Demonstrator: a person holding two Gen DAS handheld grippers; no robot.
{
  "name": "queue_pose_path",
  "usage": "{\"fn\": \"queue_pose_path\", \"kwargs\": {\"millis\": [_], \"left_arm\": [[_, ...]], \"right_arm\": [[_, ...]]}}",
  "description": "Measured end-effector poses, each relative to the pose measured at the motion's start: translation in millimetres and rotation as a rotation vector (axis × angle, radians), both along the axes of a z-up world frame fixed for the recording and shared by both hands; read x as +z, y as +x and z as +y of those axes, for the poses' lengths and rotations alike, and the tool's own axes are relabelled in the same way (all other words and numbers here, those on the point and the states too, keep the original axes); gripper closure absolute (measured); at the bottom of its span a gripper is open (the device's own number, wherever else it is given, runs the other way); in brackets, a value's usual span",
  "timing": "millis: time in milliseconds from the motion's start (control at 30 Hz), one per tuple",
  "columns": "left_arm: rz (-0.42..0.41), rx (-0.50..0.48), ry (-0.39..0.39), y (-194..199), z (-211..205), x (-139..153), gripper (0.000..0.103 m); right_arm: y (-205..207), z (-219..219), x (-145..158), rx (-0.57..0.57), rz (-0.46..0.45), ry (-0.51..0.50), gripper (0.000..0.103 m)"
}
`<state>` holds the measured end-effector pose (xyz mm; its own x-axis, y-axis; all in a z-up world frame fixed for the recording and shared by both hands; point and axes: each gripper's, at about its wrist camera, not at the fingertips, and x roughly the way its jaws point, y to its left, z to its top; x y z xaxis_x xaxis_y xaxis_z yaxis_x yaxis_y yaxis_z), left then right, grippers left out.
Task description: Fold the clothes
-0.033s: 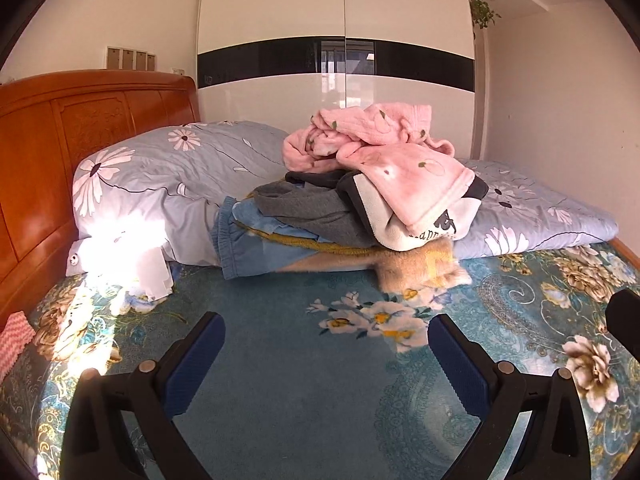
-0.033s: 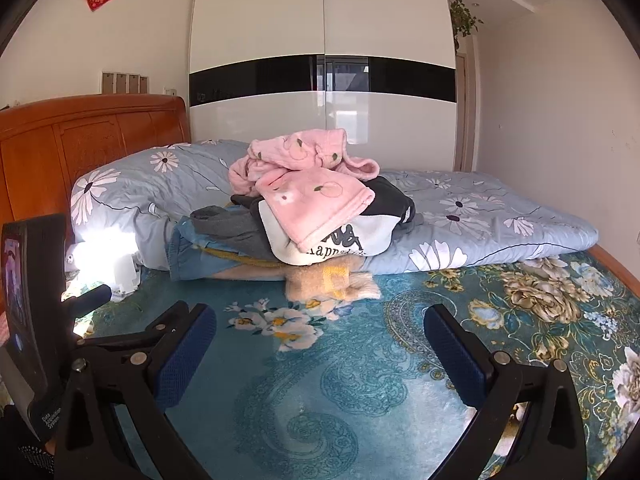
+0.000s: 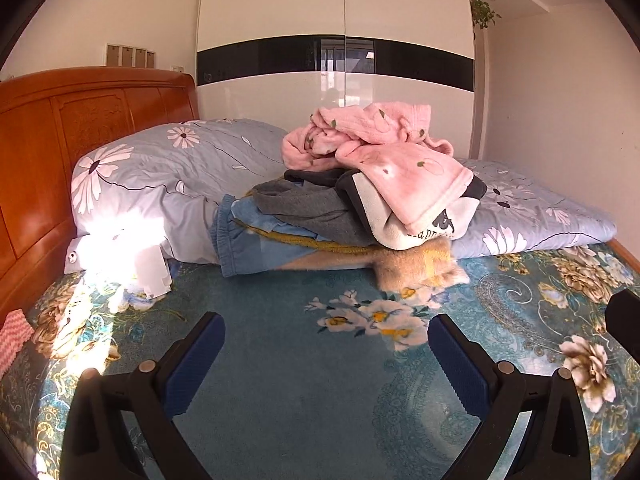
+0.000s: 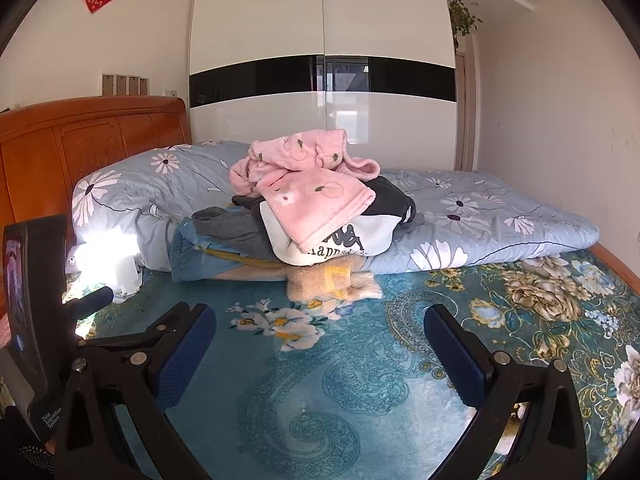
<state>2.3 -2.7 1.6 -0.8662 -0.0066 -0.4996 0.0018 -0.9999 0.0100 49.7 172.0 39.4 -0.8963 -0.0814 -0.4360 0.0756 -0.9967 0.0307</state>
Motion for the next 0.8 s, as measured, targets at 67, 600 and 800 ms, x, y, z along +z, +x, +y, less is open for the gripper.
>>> {"fn": "queue_pose_path", "kwargs": {"millis": [67,600,800], "left_arm": [[-0.007,-0.003,0.018,2,-3,2,0.000],[-0.051,-0.031,0.161,19,-25,14,0.000],[-0.043,-0.040,0.214,22,-35,17,0.000]], "right_arm": [[3,-1,0,-0.004,0.005,0.002,0.000],[23,-22,4,0.013,-0.007,-0.011,0.000],[23,-27,7,0.002,-0.012,-0.020,0.000]]}}
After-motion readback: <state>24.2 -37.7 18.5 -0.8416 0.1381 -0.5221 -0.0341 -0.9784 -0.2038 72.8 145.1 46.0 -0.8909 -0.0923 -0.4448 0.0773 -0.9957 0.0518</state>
